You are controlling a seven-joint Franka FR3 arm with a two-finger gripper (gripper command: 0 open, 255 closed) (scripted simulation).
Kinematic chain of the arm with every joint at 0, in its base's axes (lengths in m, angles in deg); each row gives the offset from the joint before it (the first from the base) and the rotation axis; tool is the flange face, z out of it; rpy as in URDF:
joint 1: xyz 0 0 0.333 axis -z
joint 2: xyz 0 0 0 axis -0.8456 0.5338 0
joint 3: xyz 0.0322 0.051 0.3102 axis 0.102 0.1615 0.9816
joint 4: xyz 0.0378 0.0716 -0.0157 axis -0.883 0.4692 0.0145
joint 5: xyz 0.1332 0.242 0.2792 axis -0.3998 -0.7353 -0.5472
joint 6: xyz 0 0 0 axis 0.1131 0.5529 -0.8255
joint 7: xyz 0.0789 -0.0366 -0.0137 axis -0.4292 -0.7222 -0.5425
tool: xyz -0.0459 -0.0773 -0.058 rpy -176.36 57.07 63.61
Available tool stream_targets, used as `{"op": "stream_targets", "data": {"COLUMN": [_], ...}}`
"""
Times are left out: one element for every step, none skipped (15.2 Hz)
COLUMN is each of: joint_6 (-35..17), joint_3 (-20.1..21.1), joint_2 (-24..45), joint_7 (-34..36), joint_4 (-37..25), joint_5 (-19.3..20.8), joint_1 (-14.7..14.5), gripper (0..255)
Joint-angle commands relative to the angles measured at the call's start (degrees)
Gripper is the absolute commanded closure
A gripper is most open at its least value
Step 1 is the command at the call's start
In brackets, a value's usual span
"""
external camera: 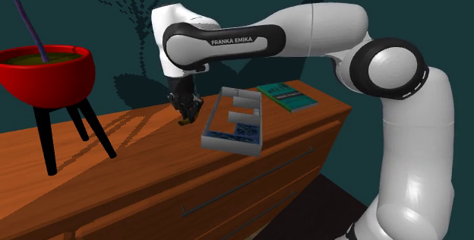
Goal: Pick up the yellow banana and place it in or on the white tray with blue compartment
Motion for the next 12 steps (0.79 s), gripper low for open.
{"op": "stream_targets", "data": {"joint_6": [1.56, 2.32, 3.09, 3.88, 4.67, 5.47, 6.29, 7.12, 7.96, 8.81, 9.68, 10.57], "joint_3": [0.03, 0.05, 0.08, 0.1, 0.11, 0.12, 0.12, 0.13, 0.13, 0.12, 0.11, 0.09], "joint_2": [0.13, 0.13, 0.14, 0.17, 0.22, 0.29, 0.37, 0.48, 0.61, 0.75, 0.93, 1.12], "joint_7": [-0.16, -0.26, -0.35, -0.45, -0.54, -0.63, -0.71, -0.8, -0.88, -0.97, -1.05, -1.13], "joint_4": [-1.7, -2.49, -3.3, -4.13, -4.99, -5.89, -6.81, -7.76, -8.75, -9.77, -10.82, -11.92], "joint_5": [0.0, -0.02, -0.03, -0.04, -0.03, -0.01, 0.03, 0.07, 0.13, 0.2, 0.29, 0.39], "joint_1": [-0.34, -0.47, -0.61, -0.77, -0.94, -1.12, -1.32, -1.53, -1.75, -1.99, -2.25, -2.53], "gripper": [255, 255, 255, 255, 255, 255, 255, 255, 255, 255, 255, 255]}}
